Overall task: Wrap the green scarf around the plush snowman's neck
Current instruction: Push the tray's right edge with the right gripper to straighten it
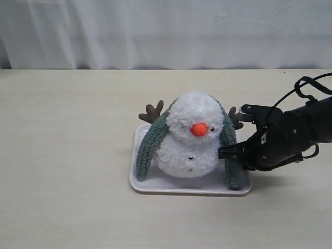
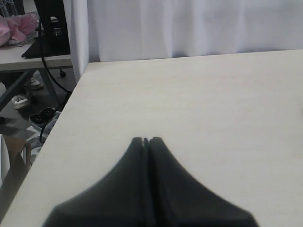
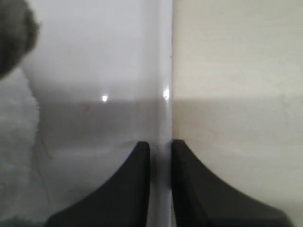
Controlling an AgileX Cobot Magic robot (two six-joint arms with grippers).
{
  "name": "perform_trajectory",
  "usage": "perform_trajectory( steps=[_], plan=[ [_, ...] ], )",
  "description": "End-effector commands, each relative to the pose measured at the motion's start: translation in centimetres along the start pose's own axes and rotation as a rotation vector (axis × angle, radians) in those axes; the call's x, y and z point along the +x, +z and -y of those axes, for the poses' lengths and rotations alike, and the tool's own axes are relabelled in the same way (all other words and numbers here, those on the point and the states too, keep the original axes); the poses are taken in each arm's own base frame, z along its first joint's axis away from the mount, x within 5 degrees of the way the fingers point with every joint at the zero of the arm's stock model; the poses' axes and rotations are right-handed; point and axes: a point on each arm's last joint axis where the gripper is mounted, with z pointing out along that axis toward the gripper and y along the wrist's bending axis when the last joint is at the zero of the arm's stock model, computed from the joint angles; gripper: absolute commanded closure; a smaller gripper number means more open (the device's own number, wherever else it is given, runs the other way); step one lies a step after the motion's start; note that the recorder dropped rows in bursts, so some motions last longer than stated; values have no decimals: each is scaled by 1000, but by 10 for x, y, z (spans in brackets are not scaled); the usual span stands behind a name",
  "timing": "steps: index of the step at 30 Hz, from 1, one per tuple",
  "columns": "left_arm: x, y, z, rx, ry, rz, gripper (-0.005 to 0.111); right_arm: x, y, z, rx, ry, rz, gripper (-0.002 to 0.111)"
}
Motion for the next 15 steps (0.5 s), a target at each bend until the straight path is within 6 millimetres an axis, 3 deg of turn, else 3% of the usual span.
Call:
perform_trajectory(
  steps=[1,7,15],
  plan=[
    [0,0,0,-1,-3,10,107,7,-2,8,49,-55,-55,104],
    [0,0,0,-1,-3,10,107,14,1,24,71,0,-73,104],
    [0,0,0,-1,-3,10,107,16,2,28,78,-44,-63,104]
  ],
)
